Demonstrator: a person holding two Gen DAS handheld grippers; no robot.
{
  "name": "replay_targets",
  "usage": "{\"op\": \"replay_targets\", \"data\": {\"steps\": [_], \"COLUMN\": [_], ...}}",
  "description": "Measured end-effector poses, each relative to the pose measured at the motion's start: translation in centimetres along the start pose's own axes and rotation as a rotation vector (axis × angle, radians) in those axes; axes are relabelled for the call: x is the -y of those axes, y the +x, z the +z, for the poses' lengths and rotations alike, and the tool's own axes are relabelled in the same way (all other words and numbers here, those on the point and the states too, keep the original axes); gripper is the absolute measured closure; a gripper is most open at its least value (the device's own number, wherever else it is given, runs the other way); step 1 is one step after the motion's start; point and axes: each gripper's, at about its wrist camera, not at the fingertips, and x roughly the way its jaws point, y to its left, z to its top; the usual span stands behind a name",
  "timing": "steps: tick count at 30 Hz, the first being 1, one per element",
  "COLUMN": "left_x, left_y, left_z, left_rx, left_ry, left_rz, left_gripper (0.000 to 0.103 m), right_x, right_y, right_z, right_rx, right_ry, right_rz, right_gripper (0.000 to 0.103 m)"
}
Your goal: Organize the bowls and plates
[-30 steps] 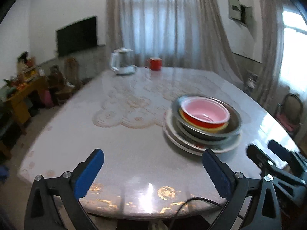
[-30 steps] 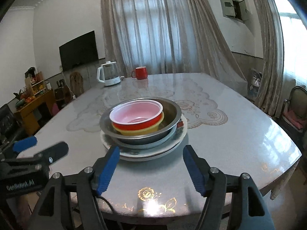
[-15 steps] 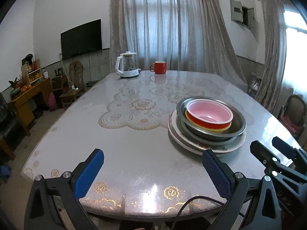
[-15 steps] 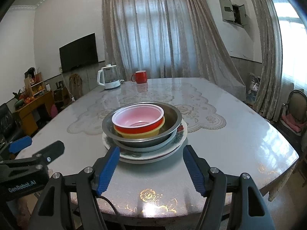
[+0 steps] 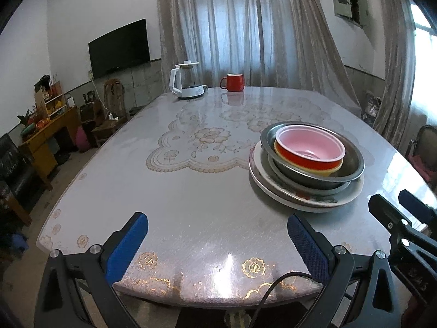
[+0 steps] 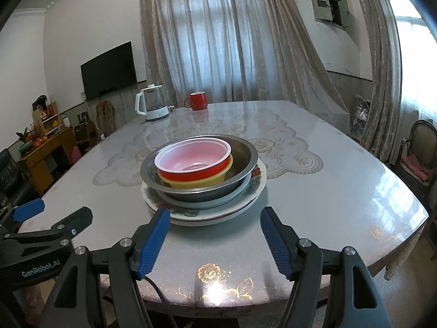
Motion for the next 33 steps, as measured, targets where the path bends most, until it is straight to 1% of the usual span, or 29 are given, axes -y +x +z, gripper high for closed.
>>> {"op": "replay_targets", "data": {"steps": [9,17,33], "left_x": [0.13,-0.2,-0.19], "left_y": [0.11,-0.2,-0.15], "left_z": [0.03,0.24,0.26], "left_rx": [-0.012,0.007,0.008], "left_ry": [-0.004,-0.011,-0.014], "left_rz": [-0.002,-0.017,-0.025], "left_gripper": [0.0,0.0,0.0], "right_x": [-0.03,-0.19,-0.36], "right_y": [0.15,0.39,0.5], "right_z": [0.01,0.01,0.06], "right_rx": [-0.007,-0.016,-0.021], "right_ry": [0.0,-0.008,-0.015], "right_rz": [0.003,0.007,0.011], "right_gripper": [0.033,0.033,0.033]}}
